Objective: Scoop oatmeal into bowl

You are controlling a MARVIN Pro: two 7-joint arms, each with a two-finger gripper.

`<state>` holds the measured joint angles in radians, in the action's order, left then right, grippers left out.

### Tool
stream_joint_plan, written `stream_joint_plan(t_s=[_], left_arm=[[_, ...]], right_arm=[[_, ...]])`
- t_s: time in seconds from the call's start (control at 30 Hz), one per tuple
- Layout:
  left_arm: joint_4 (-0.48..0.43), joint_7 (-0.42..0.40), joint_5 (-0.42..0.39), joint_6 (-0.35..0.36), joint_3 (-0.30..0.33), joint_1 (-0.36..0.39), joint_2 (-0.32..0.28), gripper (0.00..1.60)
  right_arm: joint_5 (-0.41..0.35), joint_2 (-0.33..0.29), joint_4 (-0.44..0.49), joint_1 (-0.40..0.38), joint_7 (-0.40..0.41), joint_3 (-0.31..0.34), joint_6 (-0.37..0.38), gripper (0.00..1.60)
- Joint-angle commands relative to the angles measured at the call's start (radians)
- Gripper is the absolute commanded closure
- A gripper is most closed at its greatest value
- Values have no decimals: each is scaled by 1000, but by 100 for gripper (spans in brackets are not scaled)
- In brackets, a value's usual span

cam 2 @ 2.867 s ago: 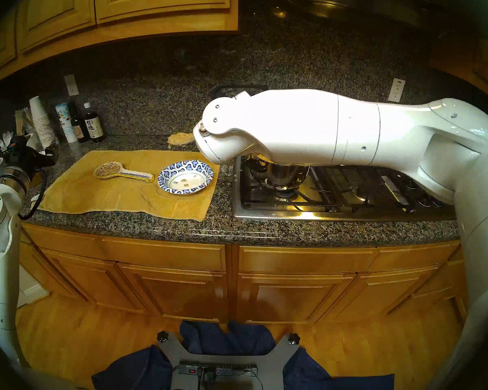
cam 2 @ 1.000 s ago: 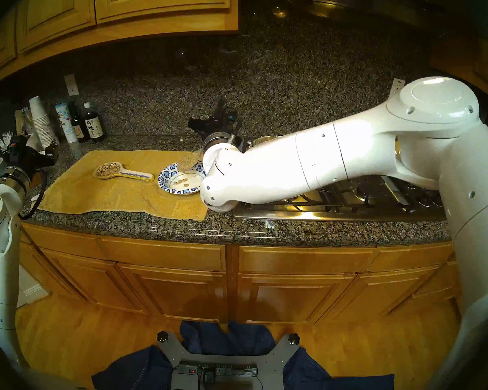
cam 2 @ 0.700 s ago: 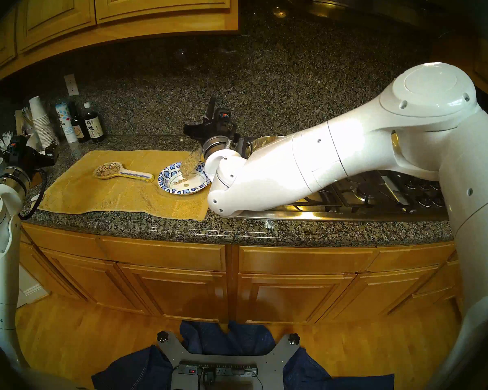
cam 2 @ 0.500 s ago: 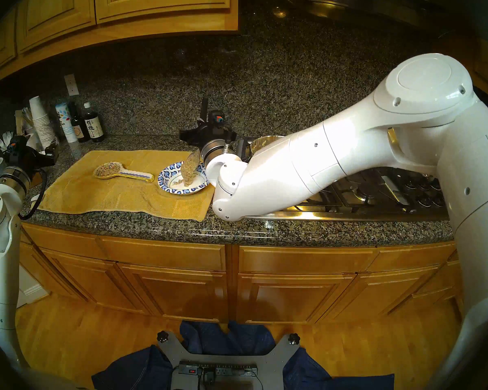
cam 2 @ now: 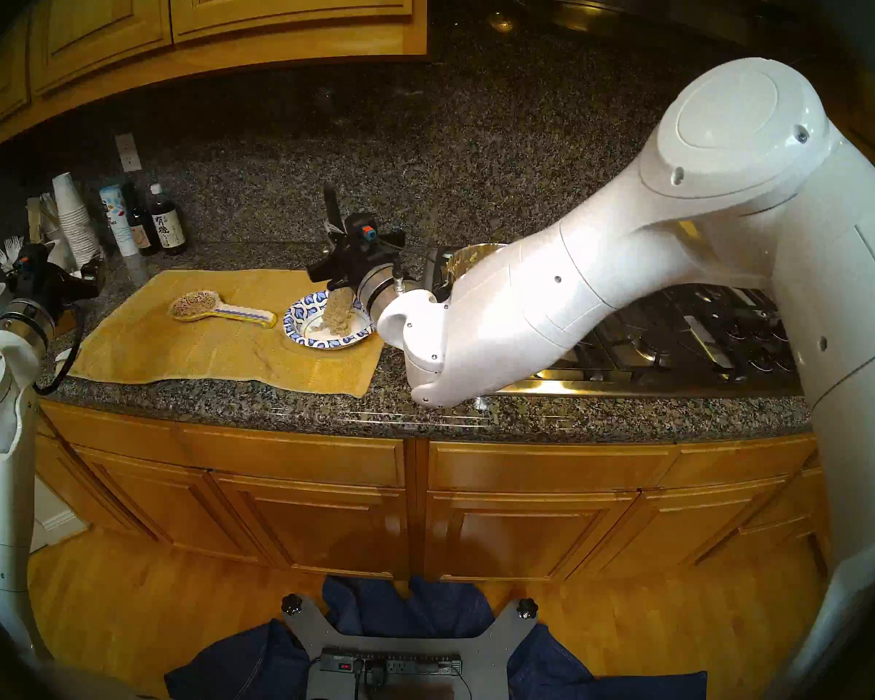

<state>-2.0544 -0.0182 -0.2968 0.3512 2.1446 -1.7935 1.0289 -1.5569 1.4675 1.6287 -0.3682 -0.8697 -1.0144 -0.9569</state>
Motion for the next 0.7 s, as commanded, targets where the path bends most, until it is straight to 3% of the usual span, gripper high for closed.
stream_joint_plan(t_s=[0.0, 0.27, 0.67], left_arm=[[-23, 0, 1, -11, 10, 18, -14, 0], [-24, 2, 0, -11, 9, 17, -15, 0], [-24, 4, -1, -11, 9, 16, -17, 0]], right_arm=[[118, 48, -39, -55, -48, -51, 9, 160], [231, 78, -71, -62, -86, -105, 20, 160], [353, 84, -116, -76, -148, -127, 68, 160]])
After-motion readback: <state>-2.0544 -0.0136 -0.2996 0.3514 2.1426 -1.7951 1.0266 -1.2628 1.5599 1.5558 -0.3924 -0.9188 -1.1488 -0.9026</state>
